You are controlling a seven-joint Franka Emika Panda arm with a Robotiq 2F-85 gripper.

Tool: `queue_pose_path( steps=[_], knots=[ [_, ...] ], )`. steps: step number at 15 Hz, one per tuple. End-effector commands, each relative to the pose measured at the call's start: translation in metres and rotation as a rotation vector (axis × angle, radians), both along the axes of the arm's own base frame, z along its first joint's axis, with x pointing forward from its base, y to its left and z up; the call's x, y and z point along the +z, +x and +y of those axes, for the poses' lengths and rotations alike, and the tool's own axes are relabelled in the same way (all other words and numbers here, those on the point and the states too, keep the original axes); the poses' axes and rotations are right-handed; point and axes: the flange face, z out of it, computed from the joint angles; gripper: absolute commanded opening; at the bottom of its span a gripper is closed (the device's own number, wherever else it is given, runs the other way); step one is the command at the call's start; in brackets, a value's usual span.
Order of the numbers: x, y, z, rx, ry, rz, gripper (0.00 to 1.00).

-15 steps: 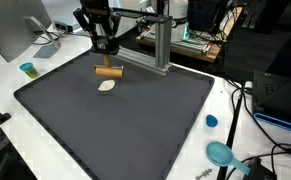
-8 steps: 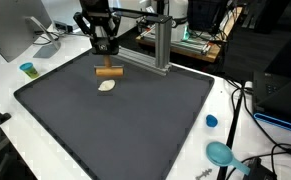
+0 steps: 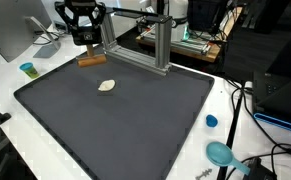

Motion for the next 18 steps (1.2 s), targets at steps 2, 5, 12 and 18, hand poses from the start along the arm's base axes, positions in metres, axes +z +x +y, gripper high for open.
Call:
queue_pose_path(
  steps=[2,5,12,18],
  knots=[
    [-0.003,0.006,0.007,0.03,-0.027,-0.004,0.46],
    [-0.004,0.009,0.01,0.039,-0.032,-0.004,0.46],
    [-0.043,-0.001,0.027,0.239,0.004,0.088,0.21],
    [-0.064,-0.006,0.044,0.361,0.024,0.126,0.21]
  ],
)
